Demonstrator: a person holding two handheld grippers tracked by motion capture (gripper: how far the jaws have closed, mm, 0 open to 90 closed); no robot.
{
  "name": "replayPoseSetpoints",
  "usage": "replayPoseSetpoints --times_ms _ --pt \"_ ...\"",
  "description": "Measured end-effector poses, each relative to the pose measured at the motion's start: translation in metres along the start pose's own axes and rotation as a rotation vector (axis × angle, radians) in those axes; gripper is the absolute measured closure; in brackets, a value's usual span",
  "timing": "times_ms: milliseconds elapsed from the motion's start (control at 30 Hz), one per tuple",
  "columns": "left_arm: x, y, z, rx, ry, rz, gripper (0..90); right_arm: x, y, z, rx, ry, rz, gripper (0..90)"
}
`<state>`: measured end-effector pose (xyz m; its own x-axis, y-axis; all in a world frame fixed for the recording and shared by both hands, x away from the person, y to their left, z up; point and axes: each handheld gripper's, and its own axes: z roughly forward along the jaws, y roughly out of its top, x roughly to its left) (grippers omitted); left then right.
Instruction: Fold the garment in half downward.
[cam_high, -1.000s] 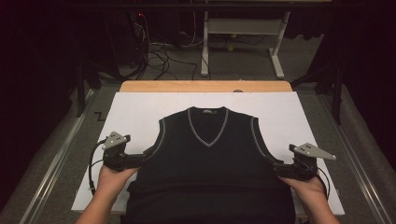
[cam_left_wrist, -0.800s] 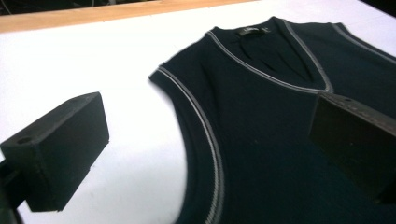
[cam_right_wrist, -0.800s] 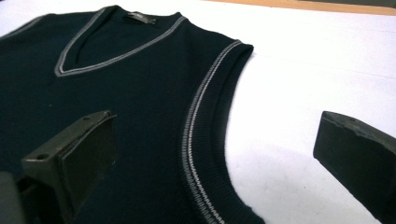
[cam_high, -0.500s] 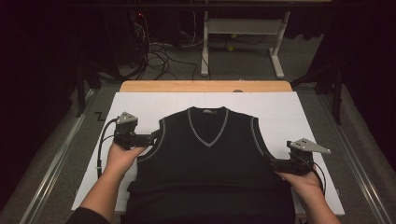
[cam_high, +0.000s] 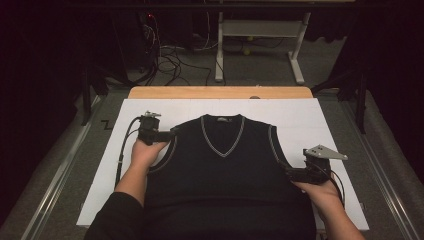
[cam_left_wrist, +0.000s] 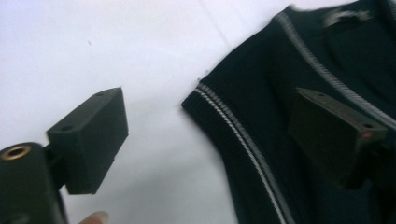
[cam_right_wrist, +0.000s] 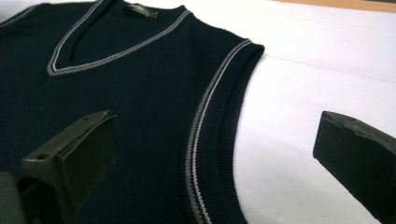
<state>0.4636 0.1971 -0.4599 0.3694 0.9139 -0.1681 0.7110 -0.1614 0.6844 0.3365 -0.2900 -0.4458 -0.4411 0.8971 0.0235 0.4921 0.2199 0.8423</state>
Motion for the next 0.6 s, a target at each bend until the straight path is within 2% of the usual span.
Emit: replayPoseSetpoints --times_ms 167,233,267,333,400,533,600 --pt "-0.007 0.003 0.022 0.055 0.016 -0.031 16.0 0.002 0.001 0.001 0.006 0.005 -0.012 0.1" --pt "-0.012 0.004 0.025 0.05 0.052 -0.018 18.3 0.001 0.002 0.001 0.008 0.007 -0.016 0.1" --pt "-0.015 0.003 0.026 0.047 0.063 -0.004 30.2 0.001 0.002 0.002 0.012 0.008 -0.016 0.4" --pt "-0.02 0.003 0.027 0.047 0.082 0.018 31.8 0.0 0.002 0.003 0.015 0.01 -0.016 0.5" --pt "-0.023 0.002 0.027 0.044 0.074 0.038 39.7 -0.001 0.002 0.006 0.024 0.008 -0.019 0.8" --pt "-0.024 0.002 0.025 0.051 0.061 0.025 50.7 -0.006 0.01 0.016 0.037 -0.012 -0.004 3.0" --pt "-0.026 0.001 0.024 0.054 0.055 0.028 54.5 -0.008 0.018 0.023 0.053 -0.005 0.012 4.2"
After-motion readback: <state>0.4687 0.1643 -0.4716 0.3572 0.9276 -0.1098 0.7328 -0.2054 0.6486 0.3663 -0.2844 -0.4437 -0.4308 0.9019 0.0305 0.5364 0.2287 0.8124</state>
